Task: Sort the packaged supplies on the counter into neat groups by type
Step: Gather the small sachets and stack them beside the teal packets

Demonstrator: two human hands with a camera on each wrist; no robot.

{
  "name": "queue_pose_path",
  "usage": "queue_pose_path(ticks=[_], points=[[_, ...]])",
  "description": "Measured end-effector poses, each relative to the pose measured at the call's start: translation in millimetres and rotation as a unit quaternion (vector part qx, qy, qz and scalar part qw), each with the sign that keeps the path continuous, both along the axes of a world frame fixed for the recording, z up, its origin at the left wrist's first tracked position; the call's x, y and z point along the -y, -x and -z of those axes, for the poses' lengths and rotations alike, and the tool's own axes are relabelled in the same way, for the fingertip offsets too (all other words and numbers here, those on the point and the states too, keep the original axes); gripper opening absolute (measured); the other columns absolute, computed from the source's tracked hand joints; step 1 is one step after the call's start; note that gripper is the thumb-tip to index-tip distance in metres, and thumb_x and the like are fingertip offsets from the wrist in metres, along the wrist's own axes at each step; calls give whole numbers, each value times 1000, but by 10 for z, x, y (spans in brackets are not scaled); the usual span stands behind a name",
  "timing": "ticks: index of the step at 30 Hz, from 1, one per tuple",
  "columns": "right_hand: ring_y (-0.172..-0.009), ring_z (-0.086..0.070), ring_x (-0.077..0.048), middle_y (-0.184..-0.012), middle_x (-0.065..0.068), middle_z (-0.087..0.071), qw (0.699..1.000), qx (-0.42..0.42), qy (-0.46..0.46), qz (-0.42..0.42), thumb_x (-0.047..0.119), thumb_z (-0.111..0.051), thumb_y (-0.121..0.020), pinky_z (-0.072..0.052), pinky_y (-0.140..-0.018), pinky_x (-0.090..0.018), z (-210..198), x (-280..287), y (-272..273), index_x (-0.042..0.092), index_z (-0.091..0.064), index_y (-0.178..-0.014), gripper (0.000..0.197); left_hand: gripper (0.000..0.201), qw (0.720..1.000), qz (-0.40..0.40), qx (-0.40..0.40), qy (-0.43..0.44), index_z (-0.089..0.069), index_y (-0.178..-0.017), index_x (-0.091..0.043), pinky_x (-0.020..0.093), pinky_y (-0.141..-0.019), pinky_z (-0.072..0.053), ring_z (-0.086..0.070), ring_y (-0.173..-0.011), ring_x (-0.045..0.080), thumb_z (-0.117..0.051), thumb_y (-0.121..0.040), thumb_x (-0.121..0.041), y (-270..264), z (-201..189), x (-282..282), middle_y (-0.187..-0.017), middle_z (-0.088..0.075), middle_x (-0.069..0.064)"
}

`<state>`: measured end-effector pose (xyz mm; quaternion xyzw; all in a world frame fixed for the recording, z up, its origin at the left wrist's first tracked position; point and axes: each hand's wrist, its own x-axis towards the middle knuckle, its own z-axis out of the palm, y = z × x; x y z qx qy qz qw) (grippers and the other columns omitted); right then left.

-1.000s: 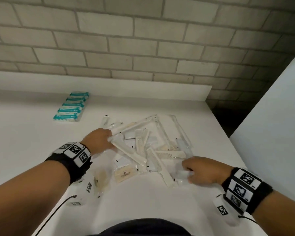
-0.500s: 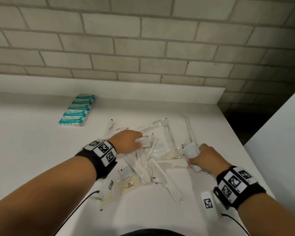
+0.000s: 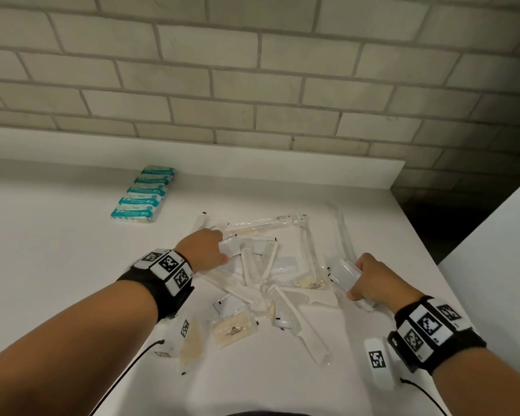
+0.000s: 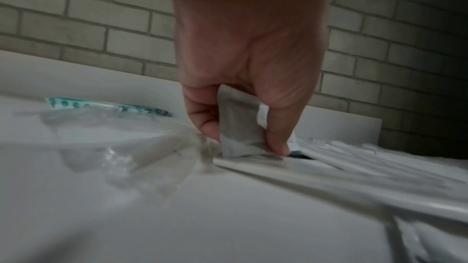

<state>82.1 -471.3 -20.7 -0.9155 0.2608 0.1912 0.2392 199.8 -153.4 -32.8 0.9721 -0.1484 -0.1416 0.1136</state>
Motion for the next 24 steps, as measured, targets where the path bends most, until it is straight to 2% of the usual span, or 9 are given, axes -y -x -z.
queue_pose_path(ticks=[2,4,7,10,12,14,17,21,24], points=[[-83,-57,-21,-104,-9,-54,999,-18,35,-16,8,-75,-72,-43,-54,-26,-47,13,12,13,-40,-116,56,47,1000,-14,6,23,-48,-131,-14,31,-85,-45,-57,-109,24,-53,-90,-36,-2,-10,-39,-128,-57,9],[-74,-54,-17,-89,-4,-52,997,13,70,-11,6,-66,-81,-44,-55,-28,-122,47,27,12,-37,-123,52,33,997,-11,34,64,-54,-116,-11,29,-76,-41,-56,-95,22,-52,-92,-34,18,-48,-3,-116,-61,9],[-79,-60,-23,-93,-7,-59,982,131,138,-15,9,-58,-87,-51,-69,-36,-261,19,50,13,-34,-134,53,34,993,24,65,96,-55,-113,-9,28,-80,-39,-54,-104,22,-54,-94,-37,29,-111,163,-117,-57,4],[-82,-61,-23,-98,-5,-62,976,180,102,-64,23,-66,-85,-50,-70,-34,-442,-262,115,17,-46,-124,44,37,994,77,39,62,-58,-113,-10,31,-85,-42,-54,-109,24,-58,-90,-40,-11,-112,363,-114,-57,5],[-78,-63,-20,-96,-2,-65,983,122,-40,-134,14,-68,-80,-53,-68,-34,-504,-516,193,25,-55,-113,37,38,994,101,35,17,-59,-111,-12,36,-88,-45,-54,-107,26,-60,-87,-41,-44,-88,443,-112,-56,7],[-83,-66,-15,-102,2,-69,961,39,-135,-236,8,-68,-75,-56,-72,-30,-483,-754,296,34,-60,-112,46,38,993,102,54,-1,-59,-113,-14,37,-87,-45,-52,-106,26,-61,-86,-41,-74,-74,462,-111,-55,6],[-106,-59,-11,-123,9,-64,930,-40,-50,-362,9,-67,-76,-48,-92,-27,-387,-853,303,37,-55,-129,62,34,994,87,66,-13,-58,-112,-15,35,-85,-45,-54,-104,25,-61,-85,-36,-104,-71,392,-109,-58,5],[-105,-59,-15,-120,8,-63,935,-114,10,-335,7,-69,-73,-49,-89,-29,-486,-641,168,39,-51,-132,69,33,998,41,36,2,-55,-111,-12,33,-81,-45,-57,-101,27,-60,-86,-32,-126,-32,208,-108,-62,8],[-97,-61,-16,-109,5,-64,947,-104,32,-303,12,-70,-73,-53,-83,-32,-544,-495,51,33,-57,-120,53,37,998,-2,-2,55,-50,-115,-11,29,-75,-42,-57,-94,24,-63,-86,-28,-141,-37,93,-108,-62,8]])
